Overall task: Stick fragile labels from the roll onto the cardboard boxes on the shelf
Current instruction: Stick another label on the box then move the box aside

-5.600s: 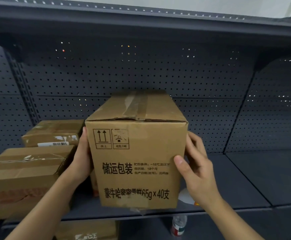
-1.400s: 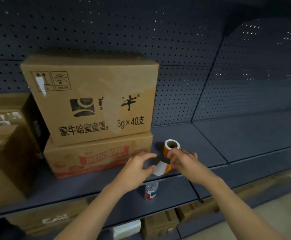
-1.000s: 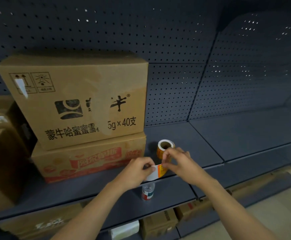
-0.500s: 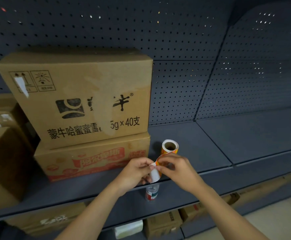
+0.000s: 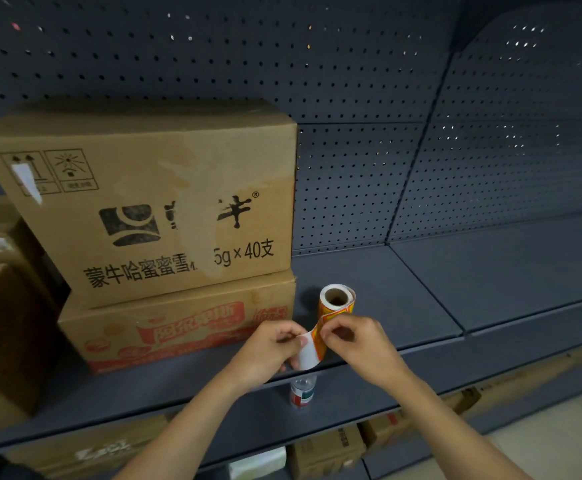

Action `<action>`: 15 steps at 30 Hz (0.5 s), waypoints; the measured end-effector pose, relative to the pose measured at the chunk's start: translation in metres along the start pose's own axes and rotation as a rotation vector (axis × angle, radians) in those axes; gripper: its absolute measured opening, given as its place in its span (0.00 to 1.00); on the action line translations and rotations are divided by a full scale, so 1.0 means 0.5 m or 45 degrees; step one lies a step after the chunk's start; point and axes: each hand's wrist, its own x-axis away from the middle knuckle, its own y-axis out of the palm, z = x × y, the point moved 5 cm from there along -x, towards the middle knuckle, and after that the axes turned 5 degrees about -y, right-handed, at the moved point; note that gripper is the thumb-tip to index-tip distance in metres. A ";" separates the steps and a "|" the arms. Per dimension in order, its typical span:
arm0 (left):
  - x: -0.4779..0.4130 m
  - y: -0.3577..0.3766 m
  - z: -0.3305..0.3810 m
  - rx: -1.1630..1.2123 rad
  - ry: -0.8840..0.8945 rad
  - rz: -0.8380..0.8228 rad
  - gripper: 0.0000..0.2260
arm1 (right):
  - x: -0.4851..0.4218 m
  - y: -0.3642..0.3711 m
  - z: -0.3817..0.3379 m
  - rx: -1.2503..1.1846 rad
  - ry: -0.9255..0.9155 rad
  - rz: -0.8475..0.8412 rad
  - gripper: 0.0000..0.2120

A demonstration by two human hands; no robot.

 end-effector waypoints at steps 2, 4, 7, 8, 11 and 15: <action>0.001 -0.001 0.003 -0.019 0.031 0.003 0.07 | 0.001 0.004 -0.002 -0.049 -0.014 -0.024 0.06; 0.002 0.003 0.010 -0.017 0.063 -0.018 0.07 | 0.004 0.014 -0.006 -0.064 -0.019 -0.057 0.01; 0.004 0.009 0.013 -0.021 0.066 -0.039 0.08 | 0.003 0.018 -0.006 -0.032 -0.012 -0.040 0.02; 0.004 0.009 0.011 -0.027 0.056 -0.040 0.07 | 0.003 0.017 -0.004 -0.032 -0.007 -0.046 0.02; 0.004 0.002 0.001 -0.062 0.026 -0.027 0.06 | 0.004 0.011 0.001 -0.027 0.024 -0.068 0.05; 0.005 -0.016 0.001 -0.061 -0.001 0.086 0.07 | 0.002 -0.016 0.002 -0.098 0.120 0.063 0.10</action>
